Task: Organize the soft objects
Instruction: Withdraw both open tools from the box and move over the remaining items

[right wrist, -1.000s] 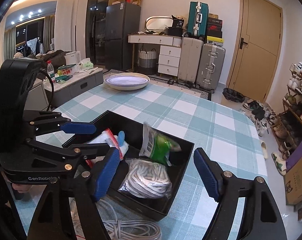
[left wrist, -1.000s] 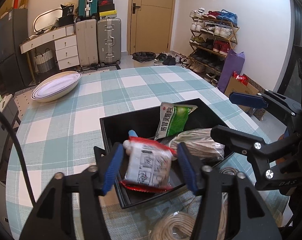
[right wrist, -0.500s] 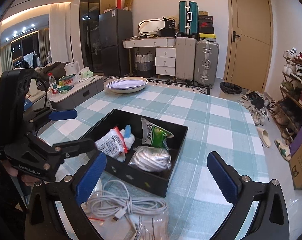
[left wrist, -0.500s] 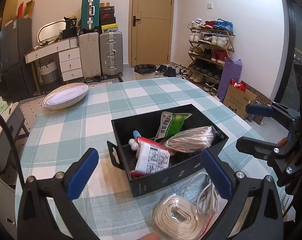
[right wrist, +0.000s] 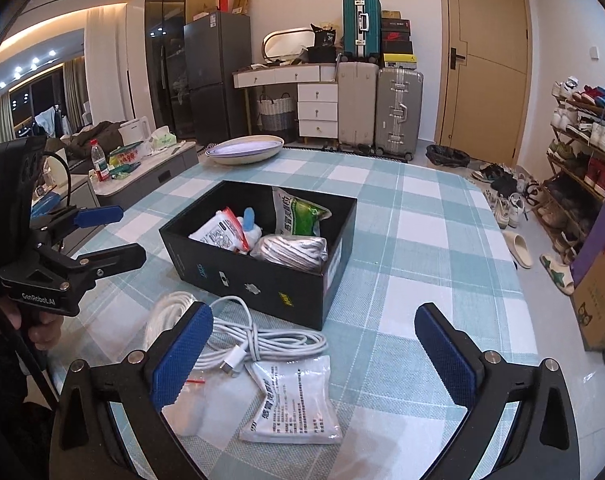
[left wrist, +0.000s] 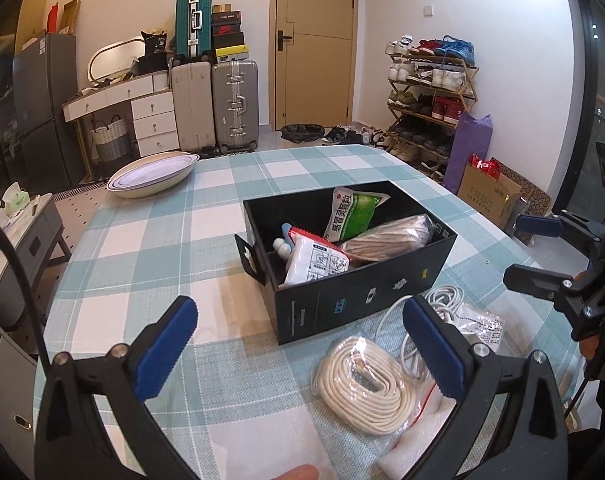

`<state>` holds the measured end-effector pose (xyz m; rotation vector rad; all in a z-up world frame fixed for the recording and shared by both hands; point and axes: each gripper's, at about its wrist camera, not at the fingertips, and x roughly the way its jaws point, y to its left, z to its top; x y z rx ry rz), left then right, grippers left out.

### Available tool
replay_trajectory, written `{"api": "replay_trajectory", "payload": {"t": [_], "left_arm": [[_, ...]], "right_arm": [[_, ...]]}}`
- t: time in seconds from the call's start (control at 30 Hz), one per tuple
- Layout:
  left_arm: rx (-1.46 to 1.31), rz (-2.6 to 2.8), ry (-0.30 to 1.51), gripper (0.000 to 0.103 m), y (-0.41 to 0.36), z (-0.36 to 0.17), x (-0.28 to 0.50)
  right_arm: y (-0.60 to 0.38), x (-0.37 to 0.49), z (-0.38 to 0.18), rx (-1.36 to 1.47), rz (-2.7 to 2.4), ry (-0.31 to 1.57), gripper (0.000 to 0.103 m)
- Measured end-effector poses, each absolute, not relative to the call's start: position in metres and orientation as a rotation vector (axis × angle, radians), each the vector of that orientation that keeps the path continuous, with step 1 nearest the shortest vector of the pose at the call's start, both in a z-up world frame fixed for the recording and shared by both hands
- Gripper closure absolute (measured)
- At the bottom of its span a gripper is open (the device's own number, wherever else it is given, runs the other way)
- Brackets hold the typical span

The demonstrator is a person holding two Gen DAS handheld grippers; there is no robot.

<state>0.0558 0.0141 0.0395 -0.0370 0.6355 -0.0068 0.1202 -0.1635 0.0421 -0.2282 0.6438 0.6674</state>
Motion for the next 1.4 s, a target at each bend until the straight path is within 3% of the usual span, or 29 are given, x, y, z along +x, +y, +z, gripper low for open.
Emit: {"api": "replay_trajectory", "payload": {"t": [1.4], "left_arm": [[0.064, -0.079, 0.788, 0.000, -0.011, 0.010, 0.064]], "right_arm": [[-0.139, 0.109, -0.001, -0.438, 0.736, 0.775, 0.001]]}}
